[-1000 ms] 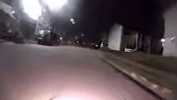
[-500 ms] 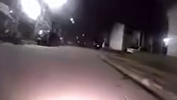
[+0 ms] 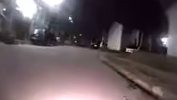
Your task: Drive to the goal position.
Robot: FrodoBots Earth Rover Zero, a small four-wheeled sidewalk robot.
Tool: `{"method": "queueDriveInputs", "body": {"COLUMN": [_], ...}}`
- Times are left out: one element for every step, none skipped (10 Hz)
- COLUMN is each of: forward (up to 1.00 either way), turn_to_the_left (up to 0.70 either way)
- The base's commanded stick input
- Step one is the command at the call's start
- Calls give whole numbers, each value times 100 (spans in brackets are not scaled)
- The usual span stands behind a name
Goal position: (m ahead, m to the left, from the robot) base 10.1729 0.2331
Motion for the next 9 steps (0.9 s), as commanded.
{"method": "queueDriveInputs", "body": {"forward": [100,100,100,100,100,100,100,100,100], "turn_to_the_left": [-5,0,0,0,0,0,0,0,0]}}
